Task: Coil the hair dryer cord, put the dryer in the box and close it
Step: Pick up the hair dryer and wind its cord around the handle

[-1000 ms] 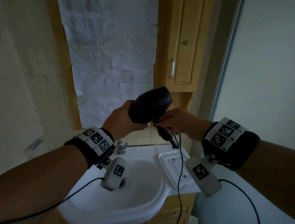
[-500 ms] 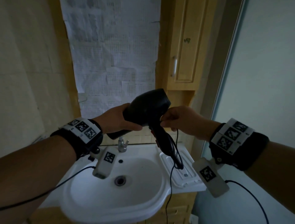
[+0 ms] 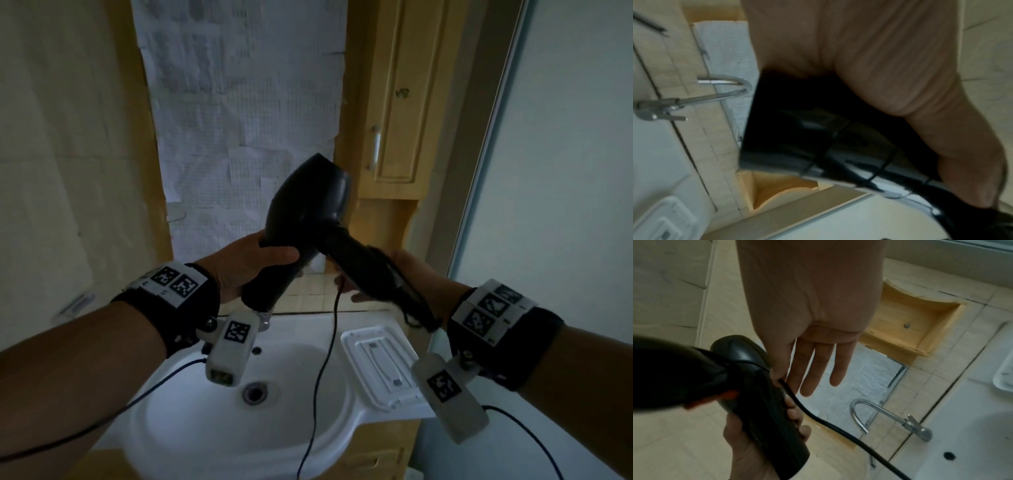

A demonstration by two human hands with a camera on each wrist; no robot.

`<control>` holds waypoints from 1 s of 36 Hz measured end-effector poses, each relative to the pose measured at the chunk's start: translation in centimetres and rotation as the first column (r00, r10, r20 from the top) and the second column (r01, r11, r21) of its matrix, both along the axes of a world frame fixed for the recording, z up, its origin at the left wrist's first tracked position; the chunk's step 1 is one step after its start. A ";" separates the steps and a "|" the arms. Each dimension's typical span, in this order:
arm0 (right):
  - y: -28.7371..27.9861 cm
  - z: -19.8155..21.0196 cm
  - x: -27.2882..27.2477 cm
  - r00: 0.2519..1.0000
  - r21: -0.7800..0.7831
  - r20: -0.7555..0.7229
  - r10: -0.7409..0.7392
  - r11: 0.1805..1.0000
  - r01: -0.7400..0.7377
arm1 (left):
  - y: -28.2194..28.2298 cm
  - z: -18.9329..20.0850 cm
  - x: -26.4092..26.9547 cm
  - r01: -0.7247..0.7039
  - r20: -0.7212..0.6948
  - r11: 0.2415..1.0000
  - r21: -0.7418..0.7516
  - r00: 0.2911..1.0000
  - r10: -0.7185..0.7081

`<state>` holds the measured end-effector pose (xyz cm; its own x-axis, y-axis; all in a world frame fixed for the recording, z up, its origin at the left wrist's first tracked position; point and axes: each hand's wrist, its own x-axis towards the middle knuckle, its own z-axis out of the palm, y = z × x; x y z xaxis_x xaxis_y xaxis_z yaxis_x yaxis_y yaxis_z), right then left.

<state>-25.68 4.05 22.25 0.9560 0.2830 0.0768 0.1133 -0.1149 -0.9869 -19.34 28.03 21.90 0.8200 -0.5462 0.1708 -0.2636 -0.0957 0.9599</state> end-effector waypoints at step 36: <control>3.8 0.0 -1.9 0.982 -0.131 0.018 -0.188 0.973 0.189 | -2.0 0.5 0.4 -0.577 0.491 0.812 0.091 0.735 0.468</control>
<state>-27.56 7.83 22.28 0.9928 0.1059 0.0558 0.0822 -0.2639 -0.9611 -18.99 26.04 22.40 0.8570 -0.1196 0.5012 -0.4805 -0.5369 0.6934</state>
